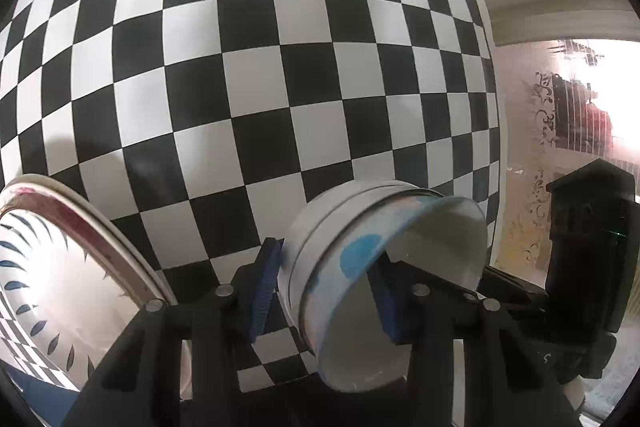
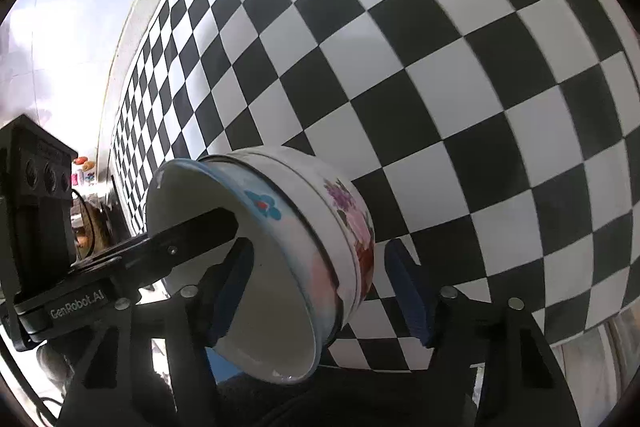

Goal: Organize plates and bowls

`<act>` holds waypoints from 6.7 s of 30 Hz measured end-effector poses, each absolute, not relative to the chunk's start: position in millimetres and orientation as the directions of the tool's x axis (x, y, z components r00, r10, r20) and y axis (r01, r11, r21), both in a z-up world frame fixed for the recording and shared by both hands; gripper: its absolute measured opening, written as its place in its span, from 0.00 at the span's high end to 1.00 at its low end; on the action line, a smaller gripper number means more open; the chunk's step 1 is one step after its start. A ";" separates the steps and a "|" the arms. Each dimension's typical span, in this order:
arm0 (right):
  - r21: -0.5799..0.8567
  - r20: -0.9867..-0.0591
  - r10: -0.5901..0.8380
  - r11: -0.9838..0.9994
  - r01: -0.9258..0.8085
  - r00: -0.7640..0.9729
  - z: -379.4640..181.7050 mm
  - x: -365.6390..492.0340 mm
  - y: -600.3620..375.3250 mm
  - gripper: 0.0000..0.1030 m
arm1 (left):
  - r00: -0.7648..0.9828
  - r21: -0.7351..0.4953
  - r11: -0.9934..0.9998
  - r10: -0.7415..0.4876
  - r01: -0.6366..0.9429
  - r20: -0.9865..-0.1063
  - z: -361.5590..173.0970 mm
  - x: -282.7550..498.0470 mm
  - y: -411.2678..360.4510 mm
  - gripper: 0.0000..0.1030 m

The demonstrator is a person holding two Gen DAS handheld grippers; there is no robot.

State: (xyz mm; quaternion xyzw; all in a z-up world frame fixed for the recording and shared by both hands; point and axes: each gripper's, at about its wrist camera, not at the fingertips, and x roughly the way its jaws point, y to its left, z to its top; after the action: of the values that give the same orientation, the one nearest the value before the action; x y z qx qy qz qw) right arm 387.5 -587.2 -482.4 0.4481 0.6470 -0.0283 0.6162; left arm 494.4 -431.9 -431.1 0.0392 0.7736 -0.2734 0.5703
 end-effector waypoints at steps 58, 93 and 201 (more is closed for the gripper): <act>0.670 -0.736 0.665 0.689 0.275 0.126 -435.5 456.5 -419.5 0.56 | -0.131 -0.339 0.910 -0.316 0.238 -0.940 -357.1 522.8 -226.7 0.61; 0.571 -0.812 0.582 0.779 0.257 0.038 -469.4 483.7 -363.2 0.59 | -0.203 -0.332 0.932 -0.300 0.148 -0.932 -408.5 525.2 -177.0 0.59; 0.083 -0.588 -0.196 0.950 0.300 0.785 -47.5 -59.8 -163.6 0.00 | 0.810 0.094 0.967 -0.144 0.237 -0.569 -45.0 49.0 -1.9 0.04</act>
State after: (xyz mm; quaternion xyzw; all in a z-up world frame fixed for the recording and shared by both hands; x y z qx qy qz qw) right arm -59.8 -163.6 -47.5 0.0865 0.3005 -0.1319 0.9406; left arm 49.0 -1.9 -45.0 0.0806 0.2915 -0.1005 0.9479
